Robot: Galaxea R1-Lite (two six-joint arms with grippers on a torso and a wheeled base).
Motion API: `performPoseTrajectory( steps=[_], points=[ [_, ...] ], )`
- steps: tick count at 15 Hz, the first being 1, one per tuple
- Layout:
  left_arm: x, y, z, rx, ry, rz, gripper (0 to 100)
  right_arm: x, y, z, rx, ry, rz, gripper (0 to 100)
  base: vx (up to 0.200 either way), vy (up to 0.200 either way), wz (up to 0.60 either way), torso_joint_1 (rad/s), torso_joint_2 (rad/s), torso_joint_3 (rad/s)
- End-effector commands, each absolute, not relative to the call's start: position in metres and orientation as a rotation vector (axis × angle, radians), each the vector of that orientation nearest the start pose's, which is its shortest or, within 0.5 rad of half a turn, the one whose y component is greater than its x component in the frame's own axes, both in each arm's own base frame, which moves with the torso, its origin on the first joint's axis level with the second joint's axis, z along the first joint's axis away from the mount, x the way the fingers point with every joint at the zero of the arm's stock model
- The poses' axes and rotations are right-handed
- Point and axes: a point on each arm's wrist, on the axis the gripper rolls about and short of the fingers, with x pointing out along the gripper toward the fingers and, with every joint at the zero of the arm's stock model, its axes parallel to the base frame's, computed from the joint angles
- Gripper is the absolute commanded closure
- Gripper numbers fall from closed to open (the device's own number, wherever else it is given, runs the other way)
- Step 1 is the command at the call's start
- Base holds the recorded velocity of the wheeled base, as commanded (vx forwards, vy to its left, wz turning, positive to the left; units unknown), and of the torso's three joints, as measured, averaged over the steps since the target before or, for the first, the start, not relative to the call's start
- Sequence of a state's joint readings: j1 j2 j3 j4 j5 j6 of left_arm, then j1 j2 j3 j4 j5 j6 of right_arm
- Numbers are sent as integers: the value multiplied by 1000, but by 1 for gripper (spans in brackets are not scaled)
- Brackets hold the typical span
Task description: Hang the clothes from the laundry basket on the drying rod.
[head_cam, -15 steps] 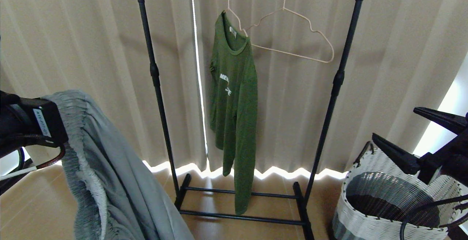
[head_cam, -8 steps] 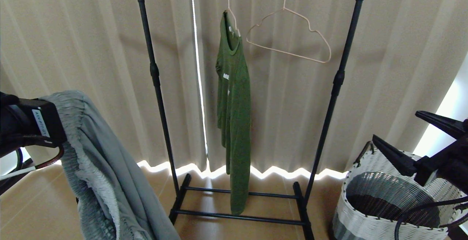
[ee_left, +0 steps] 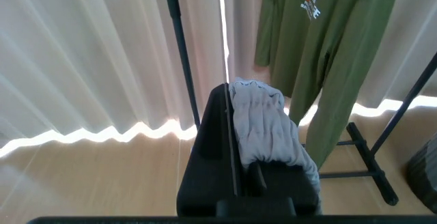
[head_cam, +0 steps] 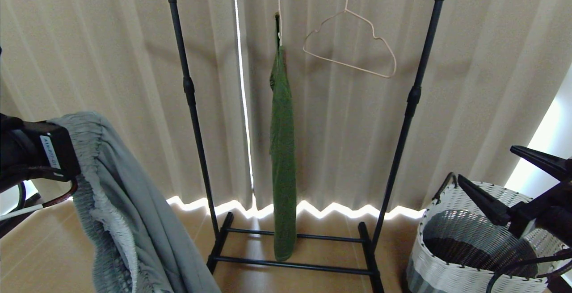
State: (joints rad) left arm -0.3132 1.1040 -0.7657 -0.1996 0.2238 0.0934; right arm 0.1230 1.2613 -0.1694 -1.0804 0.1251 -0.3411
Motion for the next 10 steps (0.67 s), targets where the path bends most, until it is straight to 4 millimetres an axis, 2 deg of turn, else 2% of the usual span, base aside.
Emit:
performPoseTrajectory(
  steps=[1, 8, 10],
  points=[
    [149, -43, 264, 143, 136, -95, 100, 158, 20, 162, -351, -13, 234, 0, 0, 0, 0, 0, 0, 0],
    [148, -42, 260, 187, 144, -97, 100, 156, 18, 155, -384, 18, 230, 0, 0, 0, 0, 8, -20, -5],
    [146, -42, 259, 186, 143, -97, 100, 156, 18, 152, -384, 29, 232, 0, 0, 0, 0, 117, -232, -193]
  ],
)
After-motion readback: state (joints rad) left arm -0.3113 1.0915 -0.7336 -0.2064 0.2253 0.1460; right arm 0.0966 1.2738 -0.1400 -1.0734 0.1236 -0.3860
